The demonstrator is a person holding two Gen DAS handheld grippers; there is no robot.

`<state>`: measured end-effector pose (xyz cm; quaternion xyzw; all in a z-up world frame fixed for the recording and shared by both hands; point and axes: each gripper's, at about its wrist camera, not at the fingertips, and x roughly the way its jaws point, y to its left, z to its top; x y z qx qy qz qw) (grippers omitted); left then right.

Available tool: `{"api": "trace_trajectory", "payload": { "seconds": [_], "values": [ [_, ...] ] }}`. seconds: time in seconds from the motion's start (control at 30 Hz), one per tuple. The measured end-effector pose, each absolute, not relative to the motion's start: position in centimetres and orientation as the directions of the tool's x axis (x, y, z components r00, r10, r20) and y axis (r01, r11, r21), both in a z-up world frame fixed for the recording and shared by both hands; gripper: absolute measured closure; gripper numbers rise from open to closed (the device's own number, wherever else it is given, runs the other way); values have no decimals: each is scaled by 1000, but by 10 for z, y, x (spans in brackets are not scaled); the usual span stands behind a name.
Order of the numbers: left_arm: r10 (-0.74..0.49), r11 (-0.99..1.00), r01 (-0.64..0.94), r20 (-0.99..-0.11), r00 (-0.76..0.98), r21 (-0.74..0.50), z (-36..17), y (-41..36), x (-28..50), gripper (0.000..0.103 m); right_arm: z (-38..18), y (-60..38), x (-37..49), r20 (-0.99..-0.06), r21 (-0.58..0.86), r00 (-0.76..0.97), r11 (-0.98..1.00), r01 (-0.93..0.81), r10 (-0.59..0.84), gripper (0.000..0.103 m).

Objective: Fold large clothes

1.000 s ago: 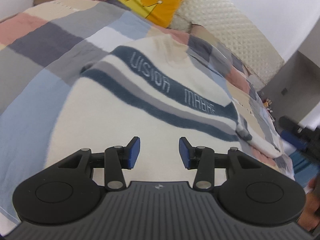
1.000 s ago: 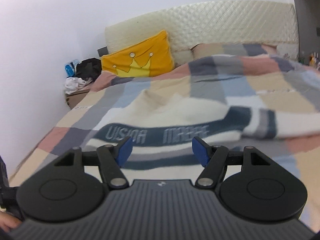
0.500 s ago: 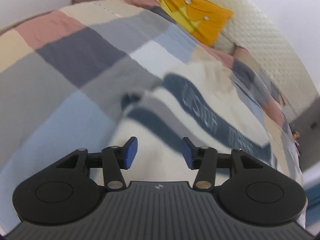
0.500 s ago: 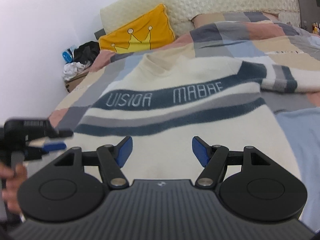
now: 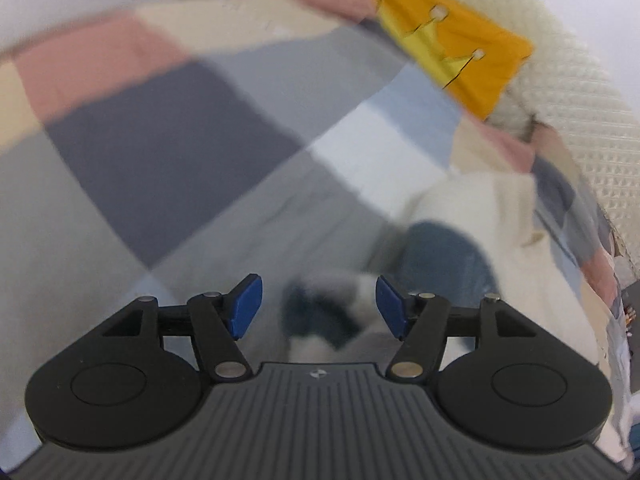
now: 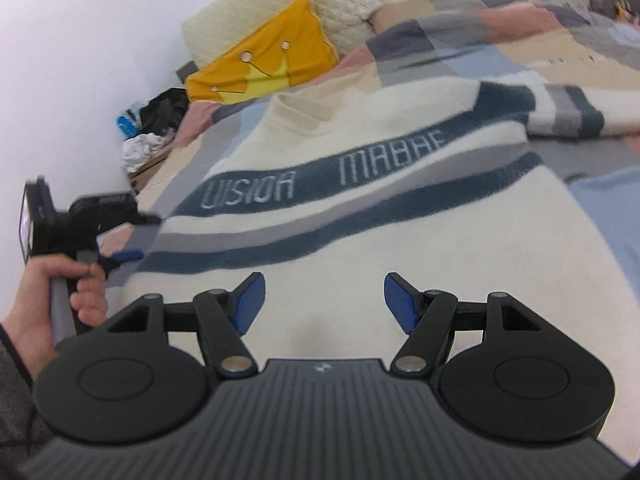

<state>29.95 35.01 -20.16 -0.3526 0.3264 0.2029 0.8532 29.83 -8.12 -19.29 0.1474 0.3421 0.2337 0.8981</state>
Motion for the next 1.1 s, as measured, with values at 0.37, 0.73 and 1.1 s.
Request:
{"api": "trace_trajectory", "payload": {
  "seconds": [0.37, 0.73, 1.1],
  "values": [
    [80, 594, -594, -695, 715, -543, -232, 350, 315, 51, -209, -78, 317, -508, 572, 636, 779, -255, 581, 33],
    [210, 730, -512, -565, 798, -453, -173, 293, 301, 79, -201, -92, 316, -500, 545, 683, 806, -230, 533, 33],
    [-40, 937, -118, -436, 899, -330, -138, 169, 287, 82, -210, -119, 335, -529, 482, 741, 865, -139, 414, 33]
  ]
}}
